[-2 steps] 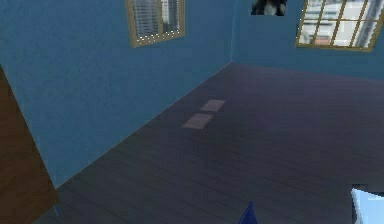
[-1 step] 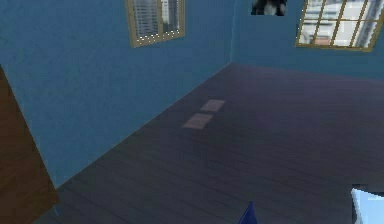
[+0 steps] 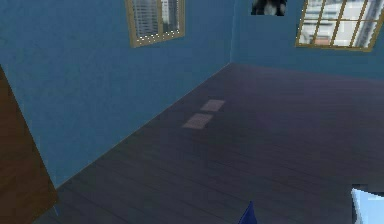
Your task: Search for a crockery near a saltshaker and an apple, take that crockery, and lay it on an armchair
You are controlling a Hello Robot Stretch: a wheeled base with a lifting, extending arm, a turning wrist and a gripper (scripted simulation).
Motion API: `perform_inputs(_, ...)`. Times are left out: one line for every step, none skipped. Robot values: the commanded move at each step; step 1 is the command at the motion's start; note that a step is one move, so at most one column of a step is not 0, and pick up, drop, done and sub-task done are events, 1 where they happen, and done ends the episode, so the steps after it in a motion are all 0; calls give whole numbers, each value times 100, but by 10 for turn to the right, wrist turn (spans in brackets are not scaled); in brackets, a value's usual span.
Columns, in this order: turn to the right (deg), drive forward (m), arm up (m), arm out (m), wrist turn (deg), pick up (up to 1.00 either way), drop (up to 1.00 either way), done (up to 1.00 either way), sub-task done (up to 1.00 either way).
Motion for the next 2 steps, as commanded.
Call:
perform_inputs(0, 0, 0, 14, 0, 0, 0, 0, 0)
perform_inputs(0, 0, 0, 0, 450, 0, 0, 0, 0)
